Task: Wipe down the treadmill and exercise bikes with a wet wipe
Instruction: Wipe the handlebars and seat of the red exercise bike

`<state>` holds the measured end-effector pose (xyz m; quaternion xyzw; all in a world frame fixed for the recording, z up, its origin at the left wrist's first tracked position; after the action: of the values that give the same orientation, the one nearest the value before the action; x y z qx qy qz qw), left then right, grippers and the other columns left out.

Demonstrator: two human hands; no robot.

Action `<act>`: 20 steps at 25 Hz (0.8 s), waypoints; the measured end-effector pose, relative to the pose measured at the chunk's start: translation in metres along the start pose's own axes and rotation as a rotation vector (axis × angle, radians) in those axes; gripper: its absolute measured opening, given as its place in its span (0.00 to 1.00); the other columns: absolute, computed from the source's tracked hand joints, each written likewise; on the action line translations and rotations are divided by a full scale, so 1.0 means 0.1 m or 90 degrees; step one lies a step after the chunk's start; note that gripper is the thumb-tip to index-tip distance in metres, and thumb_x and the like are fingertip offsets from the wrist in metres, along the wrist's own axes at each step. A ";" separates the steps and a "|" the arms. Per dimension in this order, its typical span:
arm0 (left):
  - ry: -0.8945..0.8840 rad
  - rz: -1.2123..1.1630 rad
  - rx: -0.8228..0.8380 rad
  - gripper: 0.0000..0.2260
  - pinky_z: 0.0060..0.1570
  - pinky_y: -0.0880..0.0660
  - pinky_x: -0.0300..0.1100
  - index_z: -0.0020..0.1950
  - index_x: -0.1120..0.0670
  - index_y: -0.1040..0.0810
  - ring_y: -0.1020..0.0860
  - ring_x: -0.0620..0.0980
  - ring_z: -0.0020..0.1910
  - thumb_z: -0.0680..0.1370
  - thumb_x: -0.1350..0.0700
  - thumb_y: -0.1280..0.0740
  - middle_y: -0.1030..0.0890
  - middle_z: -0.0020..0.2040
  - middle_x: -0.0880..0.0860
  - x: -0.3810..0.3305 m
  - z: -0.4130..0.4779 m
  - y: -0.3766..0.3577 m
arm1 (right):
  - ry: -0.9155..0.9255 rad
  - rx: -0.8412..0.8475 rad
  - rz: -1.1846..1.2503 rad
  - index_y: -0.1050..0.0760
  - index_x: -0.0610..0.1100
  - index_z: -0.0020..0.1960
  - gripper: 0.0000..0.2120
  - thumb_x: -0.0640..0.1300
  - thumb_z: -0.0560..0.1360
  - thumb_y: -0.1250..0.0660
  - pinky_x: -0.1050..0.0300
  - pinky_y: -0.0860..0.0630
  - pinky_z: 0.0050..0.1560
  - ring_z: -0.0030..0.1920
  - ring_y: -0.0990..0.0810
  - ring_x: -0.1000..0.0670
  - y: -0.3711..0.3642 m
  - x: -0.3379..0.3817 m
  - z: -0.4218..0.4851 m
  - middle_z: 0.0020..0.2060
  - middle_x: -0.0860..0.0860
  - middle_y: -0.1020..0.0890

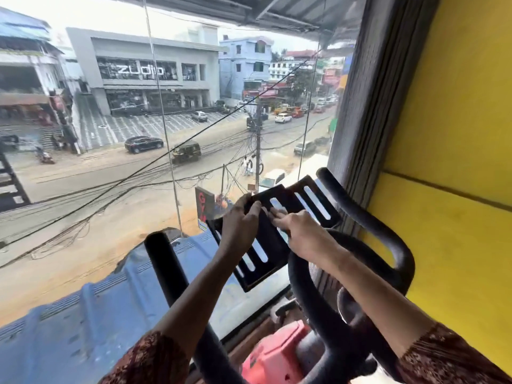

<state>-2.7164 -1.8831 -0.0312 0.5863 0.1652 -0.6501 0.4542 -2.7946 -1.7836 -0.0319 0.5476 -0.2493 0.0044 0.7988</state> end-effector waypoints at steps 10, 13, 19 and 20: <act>-0.029 0.118 0.018 0.17 0.37 0.33 0.32 0.69 0.56 0.29 0.28 0.43 0.43 0.80 0.58 0.39 0.21 0.49 0.49 -0.07 0.17 -0.11 | 0.107 0.033 -0.035 0.28 0.42 0.67 0.25 0.25 0.74 0.43 0.68 0.38 0.66 0.68 0.29 0.50 0.40 -0.09 0.57 0.69 0.48 0.29; -0.051 0.151 0.000 0.17 0.48 0.31 0.36 0.69 0.55 0.28 0.24 0.48 0.53 0.80 0.58 0.38 0.21 0.61 0.55 -0.10 0.19 -0.12 | 0.187 -0.016 -0.087 0.25 0.43 0.65 0.28 0.23 0.70 0.41 0.61 0.39 0.71 0.67 0.28 0.51 0.26 -0.29 0.26 0.67 0.49 0.27; -0.178 0.309 0.048 0.18 0.61 0.38 0.34 0.70 0.56 0.30 0.32 0.50 0.69 0.80 0.57 0.38 0.29 0.70 0.53 -0.42 0.25 -0.52 | 0.116 0.116 0.142 0.20 0.46 0.56 0.20 0.26 0.72 0.36 0.74 0.26 0.47 0.48 0.20 0.65 0.92 -0.72 0.11 0.53 0.49 0.17; -0.183 0.332 0.033 0.19 0.66 0.40 0.37 0.71 0.57 0.31 0.36 0.50 0.72 0.80 0.56 0.39 0.32 0.72 0.52 -0.47 0.27 -0.59 | 0.073 -0.008 0.195 0.21 0.44 0.56 0.19 0.26 0.72 0.35 0.76 0.27 0.45 0.44 0.21 0.68 1.11 -0.88 0.22 0.53 0.48 0.18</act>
<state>-2.7841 -1.8533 -0.0004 0.5223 -0.0737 -0.5921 0.6092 -2.9113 -1.7355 0.0352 0.4967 -0.2841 0.1558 0.8052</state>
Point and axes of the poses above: each hand's wrist, its own z-axis towards the middle knuckle, its own y-axis out of the back of the hand, x = y × z, the point moved 6 cm from there along z, towards the middle knuckle
